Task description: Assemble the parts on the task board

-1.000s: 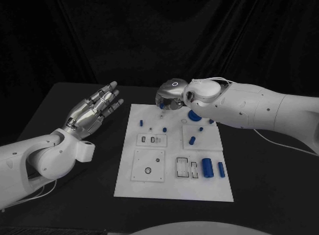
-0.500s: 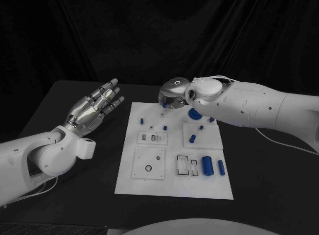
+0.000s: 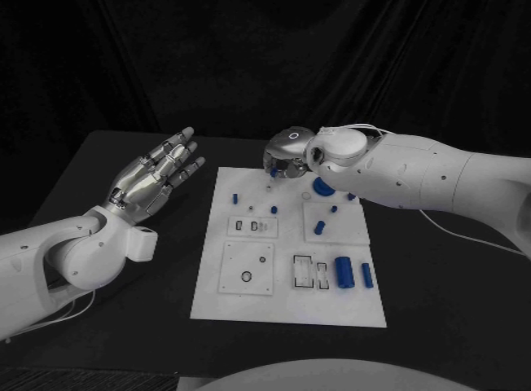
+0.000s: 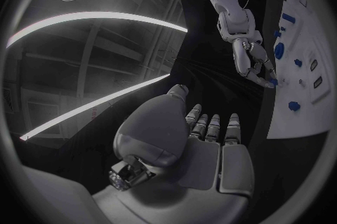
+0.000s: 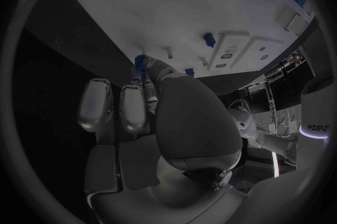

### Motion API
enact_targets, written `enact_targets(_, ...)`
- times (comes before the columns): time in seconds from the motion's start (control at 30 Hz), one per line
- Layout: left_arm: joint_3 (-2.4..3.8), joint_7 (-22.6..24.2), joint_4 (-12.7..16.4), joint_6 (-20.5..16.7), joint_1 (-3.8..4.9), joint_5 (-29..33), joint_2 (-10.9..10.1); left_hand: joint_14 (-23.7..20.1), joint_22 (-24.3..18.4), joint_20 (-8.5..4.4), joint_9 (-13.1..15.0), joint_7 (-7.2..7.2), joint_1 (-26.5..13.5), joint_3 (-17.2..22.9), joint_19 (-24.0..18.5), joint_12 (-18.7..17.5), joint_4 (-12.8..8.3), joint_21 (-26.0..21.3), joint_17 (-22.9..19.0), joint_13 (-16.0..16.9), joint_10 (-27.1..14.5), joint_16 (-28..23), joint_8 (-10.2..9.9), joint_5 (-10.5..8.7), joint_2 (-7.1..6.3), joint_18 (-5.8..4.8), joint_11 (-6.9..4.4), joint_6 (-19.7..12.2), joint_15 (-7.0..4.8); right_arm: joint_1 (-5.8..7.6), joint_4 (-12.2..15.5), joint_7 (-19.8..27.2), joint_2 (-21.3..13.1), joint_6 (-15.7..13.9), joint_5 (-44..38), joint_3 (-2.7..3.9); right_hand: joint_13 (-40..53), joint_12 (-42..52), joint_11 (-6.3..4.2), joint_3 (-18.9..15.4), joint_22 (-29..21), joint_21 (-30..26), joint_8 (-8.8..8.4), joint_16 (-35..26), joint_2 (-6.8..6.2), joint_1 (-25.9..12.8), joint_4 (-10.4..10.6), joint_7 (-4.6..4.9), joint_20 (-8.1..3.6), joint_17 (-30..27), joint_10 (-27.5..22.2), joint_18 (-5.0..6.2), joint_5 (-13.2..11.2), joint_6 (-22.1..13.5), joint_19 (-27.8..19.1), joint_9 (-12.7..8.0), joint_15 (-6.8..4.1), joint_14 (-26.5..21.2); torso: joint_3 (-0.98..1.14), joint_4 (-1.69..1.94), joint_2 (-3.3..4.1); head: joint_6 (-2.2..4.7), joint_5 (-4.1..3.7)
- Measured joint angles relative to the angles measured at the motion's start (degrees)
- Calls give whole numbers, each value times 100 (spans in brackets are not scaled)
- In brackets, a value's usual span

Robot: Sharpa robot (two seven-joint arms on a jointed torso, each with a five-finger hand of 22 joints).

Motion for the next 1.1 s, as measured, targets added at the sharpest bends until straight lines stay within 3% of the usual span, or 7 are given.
enact_targets(0.97, 1, -16, -80, 54, 0, 0, 52, 22, -4, 0, -1, 12, 0, 16, 0, 0, -16, 0, -1, 4, 10, 0, 0, 23, 0, 0, 10, 12, 21, -115, -172, 3, 109, -11, 6, 5, 4, -32, 21, 31, 11, 0, -47, 0, -29, -31, 32, 21, 21, -15, -21, 0, 0, -21, -21, 3, 0, 0, -12, 0, -15, -86, 18)
enact_targets(1.03, 1, -17, -86, 60, 0, 0, 57, 21, -4, 0, -1, 21, 0, 16, 0, 0, -16, 0, -2, 4, 15, 0, 0, 23, 0, 0, 15, 21, 21, -117, -171, 0, 106, -9, 6, 5, 9, -77, 23, 48, 10, 0, -77, 0, -61, -31, 16, 4, 21, -35, -66, 0, 1, -77, -21, 3, 0, 0, -12, 1, -15, -88, 20)
enact_targets(1.1, 1, -19, -91, 65, 0, 0, 63, 21, -4, 0, -1, 21, 0, 16, 0, 0, -16, 0, -2, 4, 15, 0, 0, 23, 0, 0, 15, 21, 21, -122, -163, -11, 99, 0, 6, 5, 12, -133, 81, 80, 2, -14, -189, -59, -138, -79, 47, -76, 59, -94, -322, 1, -3, -260, -59, -19, 38, -38, -13, 1, -15, -93, 20)
